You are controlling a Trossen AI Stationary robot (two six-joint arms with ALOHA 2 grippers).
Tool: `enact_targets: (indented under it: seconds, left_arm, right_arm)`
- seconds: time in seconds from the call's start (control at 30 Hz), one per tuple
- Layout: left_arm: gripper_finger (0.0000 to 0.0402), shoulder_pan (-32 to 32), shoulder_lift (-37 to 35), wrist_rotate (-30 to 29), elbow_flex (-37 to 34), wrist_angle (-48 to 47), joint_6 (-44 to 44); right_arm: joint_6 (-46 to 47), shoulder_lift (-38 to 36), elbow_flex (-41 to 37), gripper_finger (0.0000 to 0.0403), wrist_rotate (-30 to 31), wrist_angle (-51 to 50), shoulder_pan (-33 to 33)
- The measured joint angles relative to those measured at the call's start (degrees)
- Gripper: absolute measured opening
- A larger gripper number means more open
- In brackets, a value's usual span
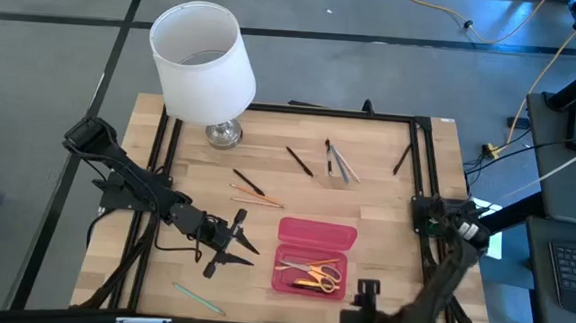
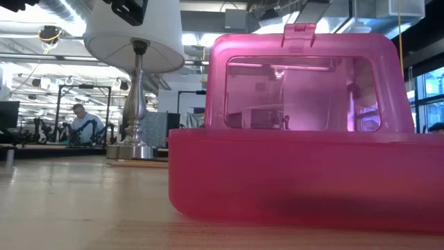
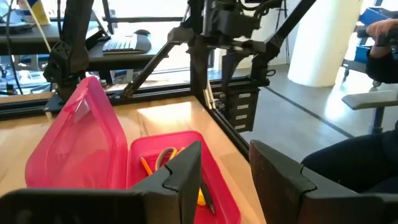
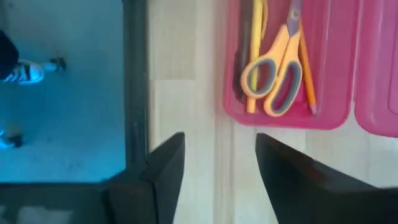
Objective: Pick & place school supplies into a supply box
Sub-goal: Put the blue supply into the pink supply box
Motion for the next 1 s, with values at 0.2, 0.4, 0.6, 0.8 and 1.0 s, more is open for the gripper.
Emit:
enact_targets:
  seconds: [0.2,0.4,0.6,0.8,1.0]
  left_arm:
    - [0.0128,0.0,0.0,-0.1,0.0,0.0,0.0]
    - [0.0128,0.0,0.0,-0.3,0.0,0.0,0.0]
    - [0.0152,0.0,0.0,-0.7,0.0,0.0,0.0]
    - [0.0195,0.0,0.0,-4.7,0.0,0.0,0.0]
    - [0.0211,0.0,0.0,-4.6,0.0,-0.1,-0.3]
  right_arm:
    - [2.8,-0.4,-0.1,0.0198,9.5,1.4,5.5]
    - [1.5,-1.6,-0.1,0.0198,13.3,5.0,7.5]
    - [-7.7,-1.6,-5.6,0.0198,9.7,19.1,6.1]
    - [-14.3,-2.6,-10.7,0.0198,6.6,31.5,5.0]
    - [-25.4,-8.0,-22.1,0.0198,0.4,52.5,3.9]
